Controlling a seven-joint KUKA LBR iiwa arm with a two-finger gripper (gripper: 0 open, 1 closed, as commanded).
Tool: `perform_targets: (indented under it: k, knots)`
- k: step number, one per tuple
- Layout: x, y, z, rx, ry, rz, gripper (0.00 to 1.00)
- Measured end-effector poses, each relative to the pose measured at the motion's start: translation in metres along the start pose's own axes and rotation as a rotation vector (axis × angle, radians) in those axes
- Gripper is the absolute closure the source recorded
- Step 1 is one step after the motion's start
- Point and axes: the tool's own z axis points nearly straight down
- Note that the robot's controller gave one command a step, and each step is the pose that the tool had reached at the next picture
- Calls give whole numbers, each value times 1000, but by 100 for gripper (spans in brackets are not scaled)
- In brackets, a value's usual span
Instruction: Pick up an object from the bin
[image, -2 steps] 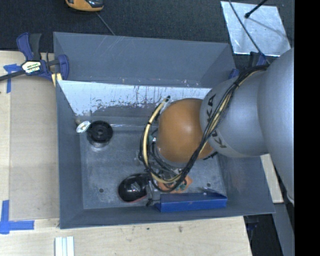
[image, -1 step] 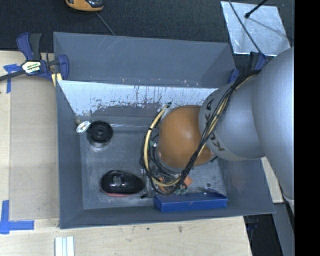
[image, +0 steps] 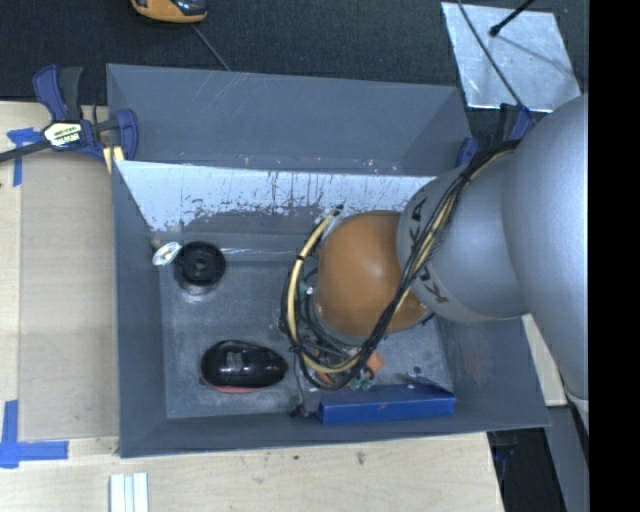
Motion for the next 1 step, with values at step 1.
perform_targets:
  k: [1]
  knots:
    - [0,0,0,0,0,0,0]
